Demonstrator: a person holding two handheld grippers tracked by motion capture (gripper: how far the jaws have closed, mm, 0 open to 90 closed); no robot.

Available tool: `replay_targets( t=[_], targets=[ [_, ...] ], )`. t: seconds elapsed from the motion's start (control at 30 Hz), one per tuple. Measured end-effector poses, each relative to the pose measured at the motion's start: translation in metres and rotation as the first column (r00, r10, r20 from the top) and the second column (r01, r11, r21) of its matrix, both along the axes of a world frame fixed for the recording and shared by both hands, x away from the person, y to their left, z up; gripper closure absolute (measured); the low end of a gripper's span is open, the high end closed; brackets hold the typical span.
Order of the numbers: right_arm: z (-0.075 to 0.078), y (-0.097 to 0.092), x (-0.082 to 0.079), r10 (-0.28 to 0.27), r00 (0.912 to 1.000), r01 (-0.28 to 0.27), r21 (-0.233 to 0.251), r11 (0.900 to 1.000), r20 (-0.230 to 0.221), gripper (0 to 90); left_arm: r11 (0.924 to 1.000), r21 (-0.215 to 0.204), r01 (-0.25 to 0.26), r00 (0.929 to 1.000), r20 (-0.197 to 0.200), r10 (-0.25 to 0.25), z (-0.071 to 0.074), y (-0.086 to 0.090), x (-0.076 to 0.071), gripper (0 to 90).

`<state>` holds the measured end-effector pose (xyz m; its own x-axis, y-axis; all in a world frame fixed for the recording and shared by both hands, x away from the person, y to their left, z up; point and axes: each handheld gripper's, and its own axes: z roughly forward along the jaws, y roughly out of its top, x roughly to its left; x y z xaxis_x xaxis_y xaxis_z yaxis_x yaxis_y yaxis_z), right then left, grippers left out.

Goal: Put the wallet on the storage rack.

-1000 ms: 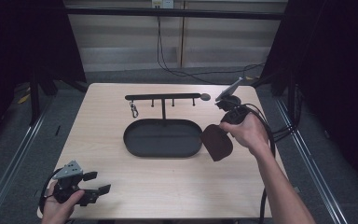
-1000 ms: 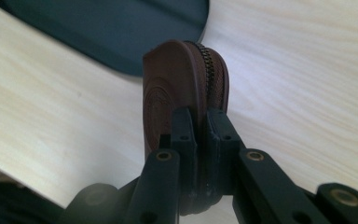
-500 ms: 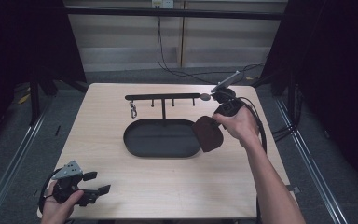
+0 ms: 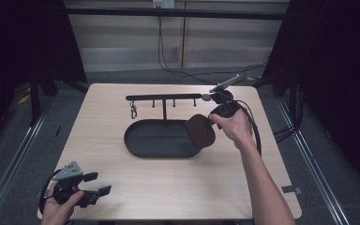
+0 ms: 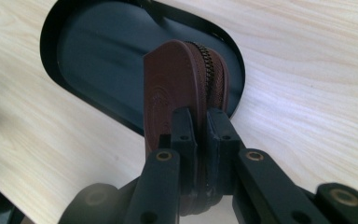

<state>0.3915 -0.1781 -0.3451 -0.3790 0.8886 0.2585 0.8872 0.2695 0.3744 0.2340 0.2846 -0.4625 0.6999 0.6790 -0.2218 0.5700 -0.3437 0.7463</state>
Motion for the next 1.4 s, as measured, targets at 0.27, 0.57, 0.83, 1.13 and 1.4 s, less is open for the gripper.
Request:
replay_targets(
  t=[0.27, 0.57, 0.83, 1.13, 1.4],
  targets=[
    [-0.014, 0.002, 0.004, -0.050, 0.9987, 0.050, 0.073, 0.9961, 0.005, 83.2, 1.0000, 0.000, 0.000, 1.0000, 0.005, 0.000, 0.000, 0.000, 0.000, 21.2],
    [-0.029, 0.009, 0.012, -0.121, 0.9927, 0.119, 0.107, 0.9870, 0.007, 84.0, 1.0000, -0.001, -0.003, 1.0000, -0.002, 0.003, 0.001, 0.001, 0.000, 21.2],
    [-0.044, 0.010, 0.018, -0.167, 0.9860, 0.164, 0.146, 0.9756, 0.008, 85.3, 1.0000, 0.001, -0.005, 1.0000, 0.000, 0.005, 0.001, 0.000, -0.001, 21.3],
    [-0.075, 0.012, 0.021, -0.201, 0.9796, 0.197, 0.207, 0.9582, -0.004, 85.4, 1.0000, -0.001, 0.003, 1.0000, 0.002, -0.003, 0.001, 0.001, 0.000, 21.2],
    [-0.091, 0.011, 0.020, -0.205, 0.9787, 0.201, 0.240, 0.9498, -0.008, 84.1, 1.0000, 0.002, 0.001, 1.0000, 0.000, -0.001, 0.001, 0.000, -0.001, 21.2]
  ],
)
